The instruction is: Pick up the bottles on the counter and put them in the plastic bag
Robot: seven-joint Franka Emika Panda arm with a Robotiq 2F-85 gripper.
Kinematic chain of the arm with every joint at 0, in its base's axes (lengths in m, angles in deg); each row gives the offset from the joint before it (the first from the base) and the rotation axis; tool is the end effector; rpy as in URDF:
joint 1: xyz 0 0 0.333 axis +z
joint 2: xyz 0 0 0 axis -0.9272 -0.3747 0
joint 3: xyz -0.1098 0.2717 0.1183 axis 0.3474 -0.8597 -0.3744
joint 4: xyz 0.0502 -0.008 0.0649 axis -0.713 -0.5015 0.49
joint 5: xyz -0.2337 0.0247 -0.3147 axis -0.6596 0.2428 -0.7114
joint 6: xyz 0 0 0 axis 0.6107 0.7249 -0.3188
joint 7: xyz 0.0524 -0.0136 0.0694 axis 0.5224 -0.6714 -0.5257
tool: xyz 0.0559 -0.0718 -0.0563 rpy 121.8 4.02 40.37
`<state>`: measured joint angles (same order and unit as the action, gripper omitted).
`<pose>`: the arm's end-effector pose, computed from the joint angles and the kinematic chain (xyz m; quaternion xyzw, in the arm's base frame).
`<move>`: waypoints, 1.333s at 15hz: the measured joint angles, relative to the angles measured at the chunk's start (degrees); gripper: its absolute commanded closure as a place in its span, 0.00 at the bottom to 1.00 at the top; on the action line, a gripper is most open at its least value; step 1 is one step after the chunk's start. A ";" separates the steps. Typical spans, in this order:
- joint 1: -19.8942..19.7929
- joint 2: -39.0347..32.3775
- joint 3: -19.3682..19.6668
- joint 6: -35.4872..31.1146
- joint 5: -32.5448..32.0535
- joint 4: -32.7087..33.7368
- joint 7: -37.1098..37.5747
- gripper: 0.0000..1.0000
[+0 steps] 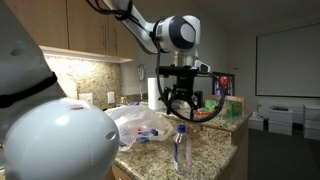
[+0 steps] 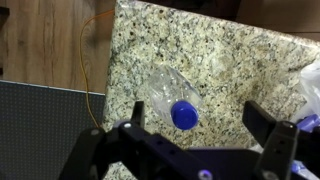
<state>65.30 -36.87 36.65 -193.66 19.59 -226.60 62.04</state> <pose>0.3672 -0.0455 0.4429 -0.9982 -0.0267 0.0293 0.0453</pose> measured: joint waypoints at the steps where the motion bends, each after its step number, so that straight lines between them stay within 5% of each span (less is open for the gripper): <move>1: 0.00 0.38 -0.18 -2.25 0.27 -1.60 1.44 0.00; 6: 0.04 0.63 -1.77 -14.80 1.08 -7.56 7.84 0.00; 7: 0.05 0.50 -2.08 -16.45 1.08 -8.25 8.65 0.25; 17: 0.09 -1.07 -2.84 -21.17 1.08 -10.41 10.88 0.85; 20: 0.08 -1.21 -2.84 -21.29 1.08 -10.34 10.92 0.90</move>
<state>65.38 -38.07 33.80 -214.95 20.67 -236.94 72.96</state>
